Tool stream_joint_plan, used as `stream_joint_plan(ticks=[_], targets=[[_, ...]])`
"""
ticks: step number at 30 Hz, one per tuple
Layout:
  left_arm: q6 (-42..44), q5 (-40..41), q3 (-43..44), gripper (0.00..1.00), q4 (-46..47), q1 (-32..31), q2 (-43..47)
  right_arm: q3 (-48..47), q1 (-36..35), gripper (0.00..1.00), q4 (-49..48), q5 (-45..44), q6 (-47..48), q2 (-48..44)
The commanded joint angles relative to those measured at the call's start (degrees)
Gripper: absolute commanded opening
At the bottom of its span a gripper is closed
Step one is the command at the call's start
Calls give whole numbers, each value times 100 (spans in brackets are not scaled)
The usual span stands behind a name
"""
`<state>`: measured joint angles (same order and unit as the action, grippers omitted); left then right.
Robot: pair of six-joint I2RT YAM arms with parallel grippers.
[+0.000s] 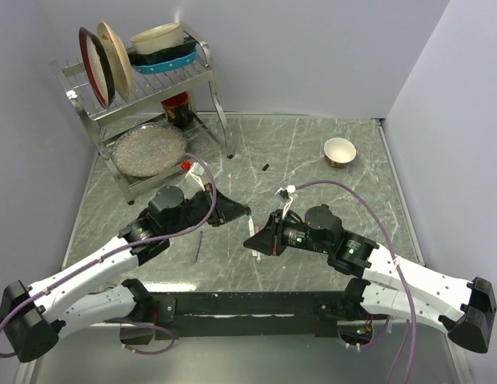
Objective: Insert the pens into the pen caps
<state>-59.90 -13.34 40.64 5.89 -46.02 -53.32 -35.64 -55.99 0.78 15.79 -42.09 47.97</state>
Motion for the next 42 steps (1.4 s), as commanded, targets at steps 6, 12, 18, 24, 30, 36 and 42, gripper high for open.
stream_joint_plan(ticks=[6,12,18,24,30,36,42], targets=[[-118,227,418,1,-71,-12,190,-145,9,0,-201,91,-19,-15],[-110,78,401,1,26,-12,164,-180,9,0,-201,91,-19,-6],[-92,-28,348,1,88,-12,120,-198,9,0,-183,47,7,-15],[-22,-98,348,1,44,-21,76,-198,9,0,-218,56,-1,2],[22,-107,278,1,44,-30,59,-207,9,0,-218,38,-1,2],[197,-2,313,1,-149,-144,15,-216,9,0,-183,-23,-28,-24],[250,-177,304,1,-97,-197,23,-180,9,0,-183,-94,-98,11]])
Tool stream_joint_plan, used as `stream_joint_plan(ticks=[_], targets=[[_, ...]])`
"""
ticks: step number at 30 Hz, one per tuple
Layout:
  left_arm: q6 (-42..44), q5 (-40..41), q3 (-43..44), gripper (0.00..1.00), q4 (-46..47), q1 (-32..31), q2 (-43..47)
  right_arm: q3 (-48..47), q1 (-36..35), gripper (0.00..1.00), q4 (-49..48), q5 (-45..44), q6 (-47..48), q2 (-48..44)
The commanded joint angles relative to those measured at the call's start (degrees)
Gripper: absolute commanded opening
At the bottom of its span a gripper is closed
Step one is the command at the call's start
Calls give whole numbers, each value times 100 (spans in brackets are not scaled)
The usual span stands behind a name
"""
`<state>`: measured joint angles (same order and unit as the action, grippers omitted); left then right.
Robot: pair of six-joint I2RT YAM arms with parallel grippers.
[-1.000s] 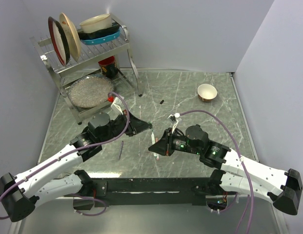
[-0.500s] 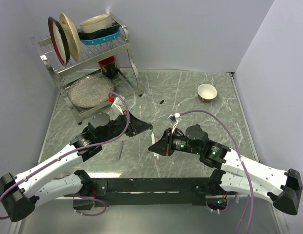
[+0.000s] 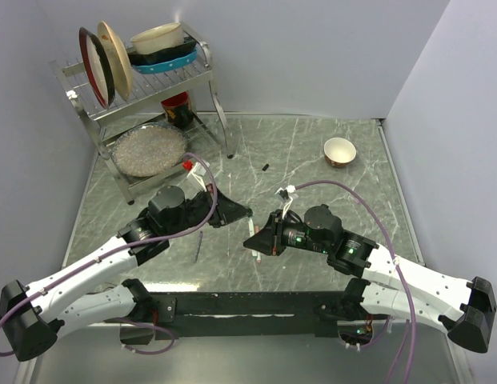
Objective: Insert the pens into the pen caps
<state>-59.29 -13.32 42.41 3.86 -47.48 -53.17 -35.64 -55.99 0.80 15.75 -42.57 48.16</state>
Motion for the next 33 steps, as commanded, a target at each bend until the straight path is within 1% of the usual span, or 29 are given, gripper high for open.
stream_joint_plan(ticks=[1,6,12,14,16,17,19,20,21,23,26,29,33], targets=[[216,-206,136,1,46,-59,8,-189,9,0,-168,-168,-59,-9],[444,-486,162,1,-174,-86,8,-294,9,0,96,-379,11,-53],[795,-575,364,1,-763,-112,-36,-444,9,0,394,-651,152,-79],[857,-610,382,4,-790,-112,-1,-514,9,0,421,-661,231,-61],[840,-680,417,23,-746,-112,26,-637,9,0,465,-617,354,-44],[779,-707,399,43,-694,-103,87,-672,9,0,474,-573,441,-35],[691,-742,382,57,-439,-112,157,-716,9,0,465,-398,512,-17],[621,-733,390,70,-430,-112,210,-725,9,0,448,-336,573,-26],[603,-664,408,77,-256,-103,228,-717,9,0,439,-292,600,-52],[681,-549,583,84,-201,-94,184,-708,18,0,447,-186,644,-70],[979,-514,968,89,-368,-103,-52,-664,9,0,316,50,610,-158],[1243,-566,1303,88,-649,-103,-272,-611,9,0,27,305,513,-263],[1341,-742,1427,86,-465,-103,-300,-646,18,0,-45,455,477,-325]])
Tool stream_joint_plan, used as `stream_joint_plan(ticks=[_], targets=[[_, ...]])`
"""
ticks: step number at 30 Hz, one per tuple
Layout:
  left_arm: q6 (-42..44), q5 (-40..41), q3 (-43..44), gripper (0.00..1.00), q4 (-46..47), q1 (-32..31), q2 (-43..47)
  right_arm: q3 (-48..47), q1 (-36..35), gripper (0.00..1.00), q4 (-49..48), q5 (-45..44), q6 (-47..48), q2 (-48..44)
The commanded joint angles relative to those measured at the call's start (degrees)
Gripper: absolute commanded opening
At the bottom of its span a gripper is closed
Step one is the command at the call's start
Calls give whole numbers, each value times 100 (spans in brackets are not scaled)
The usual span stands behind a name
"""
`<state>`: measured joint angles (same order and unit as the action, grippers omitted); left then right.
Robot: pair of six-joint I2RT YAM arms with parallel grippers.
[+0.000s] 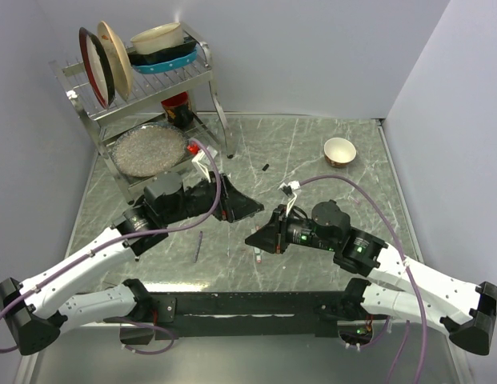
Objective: Insert the pens into the pen caps
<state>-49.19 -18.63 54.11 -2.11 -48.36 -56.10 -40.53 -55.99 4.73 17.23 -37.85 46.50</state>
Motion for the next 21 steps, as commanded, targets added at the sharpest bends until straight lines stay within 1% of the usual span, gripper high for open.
stream_joint_plan(ticks=[1,7,10,11,14,16,19,20,21], targets=[[348,-194,267,85,123,-16,-7,-174,9,0,-438,316,-3,-159],[550,-123,487,77,-176,-16,-50,-227,9,0,-359,281,-4,-159],[551,-149,513,70,-211,-16,-77,-227,0,0,-350,272,-12,-159],[551,-184,504,66,-211,-16,-94,-227,9,0,-341,263,-30,-168],[516,-220,487,59,-185,-16,-164,-244,0,0,-333,272,-30,-150],[524,-246,504,56,-202,-16,-226,-253,-17,0,-324,263,-30,-150],[542,-360,531,46,-185,-16,-296,-288,-35,0,-298,254,-21,-141],[551,-439,539,32,-185,-16,-314,-306,-26,0,-297,254,-21,-150],[559,-492,548,24,-167,-7,-323,-306,-26,0,-297,237,-21,-159]])
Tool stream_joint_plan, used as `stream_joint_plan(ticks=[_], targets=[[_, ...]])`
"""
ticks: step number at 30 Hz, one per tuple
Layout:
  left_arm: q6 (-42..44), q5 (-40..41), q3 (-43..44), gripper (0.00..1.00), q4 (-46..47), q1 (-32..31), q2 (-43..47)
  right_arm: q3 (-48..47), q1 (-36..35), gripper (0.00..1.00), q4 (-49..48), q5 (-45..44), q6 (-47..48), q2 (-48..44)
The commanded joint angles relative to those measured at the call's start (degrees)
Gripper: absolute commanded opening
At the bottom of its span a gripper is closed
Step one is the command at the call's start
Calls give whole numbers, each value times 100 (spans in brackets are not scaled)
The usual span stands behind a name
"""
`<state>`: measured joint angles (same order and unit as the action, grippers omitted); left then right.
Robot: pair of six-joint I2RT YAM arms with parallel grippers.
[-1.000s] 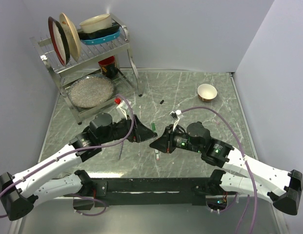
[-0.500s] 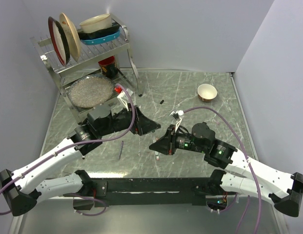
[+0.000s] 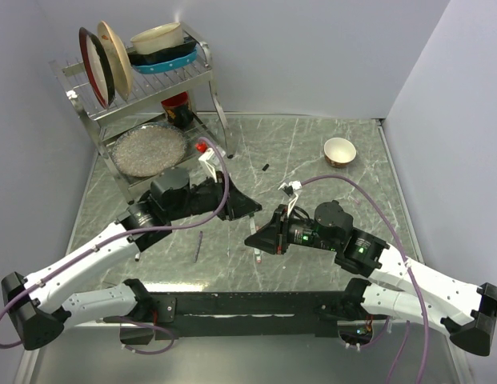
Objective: Insert the pens into the pen caps
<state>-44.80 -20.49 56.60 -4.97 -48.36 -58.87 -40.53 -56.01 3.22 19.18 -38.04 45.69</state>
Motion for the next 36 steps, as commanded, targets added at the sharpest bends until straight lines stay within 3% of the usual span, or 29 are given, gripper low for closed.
stream_joint_plan(ticks=[1,3,8,12,23,27,36], targets=[[129,-385,264,10,215,-16,-45,-297,-24,0,-173,16,-36,-78],[68,-805,177,1,452,-7,-11,-245,-15,0,-313,-2,-141,-148],[-819,-1545,-447,1,1857,-16,209,-104,-24,0,-1218,-177,-608,-350],[-1294,-1730,-913,1,2368,-16,411,-112,-15,0,-1579,-143,-634,-421],[-1795,-2039,-1115,1,2580,-25,420,-648,11,0,-1430,-362,-327,-289],[-2235,-2020,-1686,1,3432,-25,719,-614,46,0,-1746,-327,-493,-263],[-2069,-2047,-1705,1,3354,-33,991,-658,160,0,-2220,50,-783,-122]])
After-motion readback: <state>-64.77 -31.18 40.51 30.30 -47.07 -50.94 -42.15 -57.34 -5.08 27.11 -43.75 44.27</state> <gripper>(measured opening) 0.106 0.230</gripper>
